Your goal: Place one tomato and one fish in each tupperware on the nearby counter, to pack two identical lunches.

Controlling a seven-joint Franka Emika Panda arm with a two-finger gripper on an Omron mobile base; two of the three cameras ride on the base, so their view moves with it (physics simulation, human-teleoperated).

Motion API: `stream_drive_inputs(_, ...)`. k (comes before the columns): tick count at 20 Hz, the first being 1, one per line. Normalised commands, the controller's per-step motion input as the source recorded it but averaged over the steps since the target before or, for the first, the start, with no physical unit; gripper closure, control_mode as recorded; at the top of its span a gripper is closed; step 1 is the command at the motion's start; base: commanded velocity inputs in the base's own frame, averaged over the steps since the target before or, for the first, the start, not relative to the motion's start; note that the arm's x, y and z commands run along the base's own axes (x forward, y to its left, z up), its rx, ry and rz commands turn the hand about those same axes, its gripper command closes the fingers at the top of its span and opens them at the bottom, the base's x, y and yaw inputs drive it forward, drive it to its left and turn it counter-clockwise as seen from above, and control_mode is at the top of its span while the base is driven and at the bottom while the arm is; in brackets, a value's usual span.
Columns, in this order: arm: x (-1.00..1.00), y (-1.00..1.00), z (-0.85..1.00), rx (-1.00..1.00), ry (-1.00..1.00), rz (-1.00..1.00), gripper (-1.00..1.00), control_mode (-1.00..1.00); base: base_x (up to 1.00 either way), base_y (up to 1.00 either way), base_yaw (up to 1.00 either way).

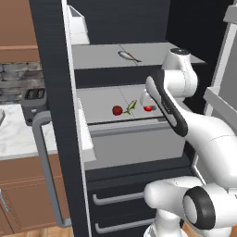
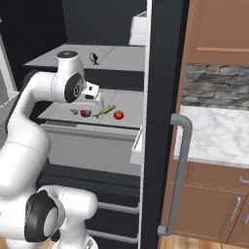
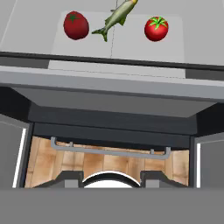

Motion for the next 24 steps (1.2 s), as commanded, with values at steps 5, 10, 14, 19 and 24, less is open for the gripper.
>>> stream_drive_inputs(5, -0.23, 0.00, 0.02, -0.01, -0.12, 0.00, -1.00, -1.00, 0.00, 0.00, 0.00)
stream_drive_inputs(10, -0.41, 0.00, 0.37, -0.03, -0.40, 0.01, -1.00, -1.00, 0.00, 0.00, 0.00)
stream_drive_inputs(14, -0.08, 0.00, 0.61, 0.00, -0.45, 0.10, -1.00, -1.00, 0.00, 0.00, 0.00)
stream_drive_inputs(19, 0.00, 0.00, 0.74, 0.00, -0.38, 0.07, -1.00, -1.00, 0.00, 0.00, 0.00)
stream_drive_inputs(24, 0.00, 0.04, 0.65, 0.00, -0.20, 0.00, -1.00, -1.00, 0.00, 0.00, 0.00)
